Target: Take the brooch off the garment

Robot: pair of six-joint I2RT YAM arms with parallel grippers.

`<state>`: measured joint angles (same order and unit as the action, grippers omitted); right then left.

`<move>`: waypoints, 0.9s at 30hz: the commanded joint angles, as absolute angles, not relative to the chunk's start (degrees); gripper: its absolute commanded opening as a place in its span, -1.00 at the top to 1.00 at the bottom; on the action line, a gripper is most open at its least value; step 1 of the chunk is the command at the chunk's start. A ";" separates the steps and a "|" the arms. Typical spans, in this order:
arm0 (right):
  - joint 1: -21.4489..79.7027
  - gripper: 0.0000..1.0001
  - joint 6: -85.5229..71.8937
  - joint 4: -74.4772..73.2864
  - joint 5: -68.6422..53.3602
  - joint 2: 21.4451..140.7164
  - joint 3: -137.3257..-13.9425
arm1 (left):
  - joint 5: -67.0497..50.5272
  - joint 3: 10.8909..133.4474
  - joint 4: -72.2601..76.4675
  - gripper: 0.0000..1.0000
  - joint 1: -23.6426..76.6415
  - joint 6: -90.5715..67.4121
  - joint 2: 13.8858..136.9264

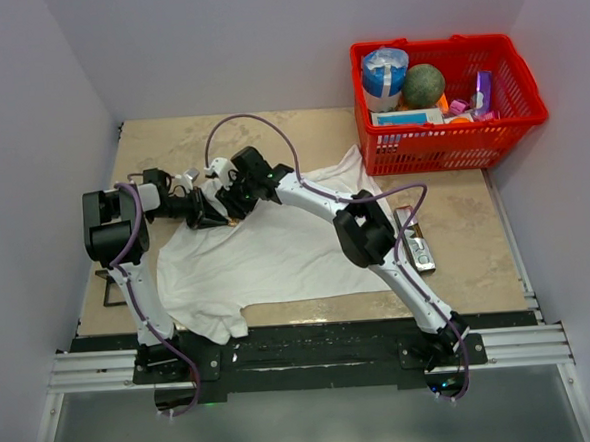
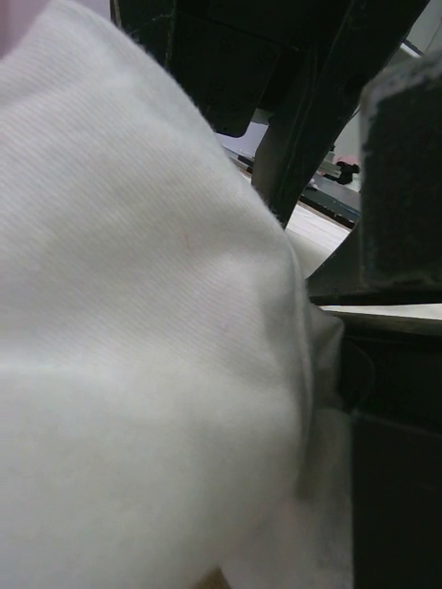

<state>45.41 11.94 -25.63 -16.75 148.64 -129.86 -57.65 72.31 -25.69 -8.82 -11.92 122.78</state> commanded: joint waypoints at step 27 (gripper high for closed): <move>44.47 -0.11 14.24 -34.37 -24.00 152.22 -127.70 | -53.44 72.33 -22.67 0.70 -8.17 -15.47 124.54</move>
<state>43.88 15.20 -25.65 -25.34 148.55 -129.38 -57.28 72.29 -24.62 -8.80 -15.73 123.00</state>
